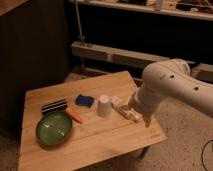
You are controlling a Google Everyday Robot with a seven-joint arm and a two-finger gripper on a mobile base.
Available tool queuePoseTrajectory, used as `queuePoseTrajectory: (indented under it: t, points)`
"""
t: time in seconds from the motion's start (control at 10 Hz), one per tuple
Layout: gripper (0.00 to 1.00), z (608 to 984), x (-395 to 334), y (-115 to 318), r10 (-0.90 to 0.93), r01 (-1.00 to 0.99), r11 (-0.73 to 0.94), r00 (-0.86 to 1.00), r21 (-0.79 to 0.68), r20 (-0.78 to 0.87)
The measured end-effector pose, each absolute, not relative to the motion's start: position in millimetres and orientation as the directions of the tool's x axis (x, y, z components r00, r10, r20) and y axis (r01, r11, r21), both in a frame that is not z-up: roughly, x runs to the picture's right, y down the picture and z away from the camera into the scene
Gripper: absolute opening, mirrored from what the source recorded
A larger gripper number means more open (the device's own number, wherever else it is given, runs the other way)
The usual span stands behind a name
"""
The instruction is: Pick up the ceramic cup
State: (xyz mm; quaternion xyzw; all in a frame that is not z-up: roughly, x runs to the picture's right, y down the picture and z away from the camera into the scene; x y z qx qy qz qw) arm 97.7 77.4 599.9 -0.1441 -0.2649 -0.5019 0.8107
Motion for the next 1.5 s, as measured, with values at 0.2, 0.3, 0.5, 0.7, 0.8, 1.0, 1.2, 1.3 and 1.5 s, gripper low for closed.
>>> queuePoseTrajectory:
  t: [0.2,0.3,0.5,0.7,0.8,1.0,1.2,1.3,1.5]
  points:
    - [0.80,617.2,87.2,55.1,-0.756,0.890,0.446,0.316,0.098,0.574]
    - [0.80,617.8,86.5,53.5,-0.755,0.888,0.449,0.318,0.097,0.574]
    - [0.80,618.1,87.2,53.6,-0.754,0.888,0.450,0.321,0.094,0.573]
    - [0.80,618.3,89.6,54.3,-0.752,0.887,0.453,0.326,0.090,0.573]
    - [0.80,618.6,87.3,53.6,-0.752,0.887,0.452,0.323,0.094,0.575]
    - [0.80,628.1,84.7,45.1,-0.784,0.901,0.409,0.268,0.142,0.559]
    - [0.80,651.1,63.2,21.4,-0.821,0.925,0.334,0.191,0.181,0.538]
    - [0.80,662.4,52.7,11.9,-0.832,0.932,0.307,0.164,0.193,0.531]
    - [0.80,689.0,26.3,-5.0,-0.854,0.946,0.235,0.091,0.223,0.511]
